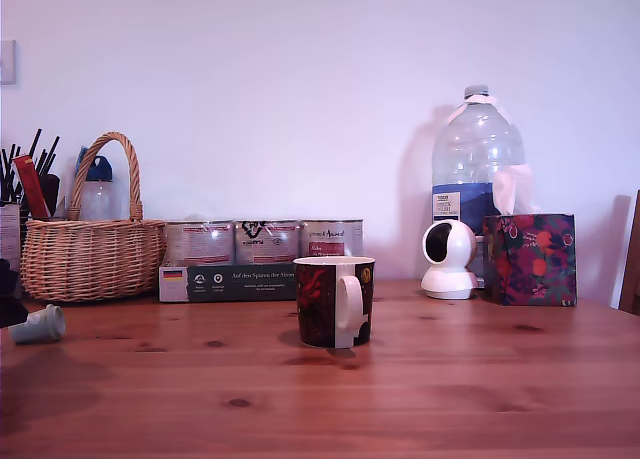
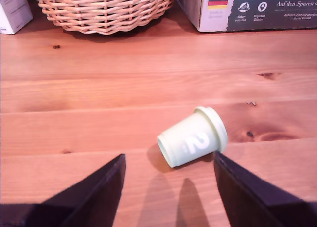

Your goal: Pick up the coffee capsules from the table one by one and drop them inside the nearest coffee cup

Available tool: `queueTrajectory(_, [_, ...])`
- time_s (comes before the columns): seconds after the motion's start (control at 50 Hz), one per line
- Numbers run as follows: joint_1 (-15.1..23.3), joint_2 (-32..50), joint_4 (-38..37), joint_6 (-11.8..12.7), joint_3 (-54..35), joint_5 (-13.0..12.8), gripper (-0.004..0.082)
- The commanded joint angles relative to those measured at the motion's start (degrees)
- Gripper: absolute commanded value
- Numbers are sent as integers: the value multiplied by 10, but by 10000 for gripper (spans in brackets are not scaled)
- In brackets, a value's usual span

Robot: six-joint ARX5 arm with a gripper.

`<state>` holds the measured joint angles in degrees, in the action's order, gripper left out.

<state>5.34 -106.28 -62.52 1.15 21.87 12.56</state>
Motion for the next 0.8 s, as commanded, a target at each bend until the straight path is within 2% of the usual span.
queueTrajectory(0.0, [-10,1,15,3,5,2,476])
queueTrajectory(0.34, [-10,2,16,4,7,3,476])
queueTrajectory(0.4, [-11,2,16,4,7,10,482])
queueTrajectory(0.46, [-13,2,16,11,7,17,514])
queueTrajectory(0.56, [-19,2,15,35,7,19,648])
queueTrajectory(0.62, [-21,2,15,36,7,19,702])
queueTrajectory(0.7, [-21,2,16,37,7,18,718])
queueTrajectory(0.78, [-21,2,17,48,7,15,718])
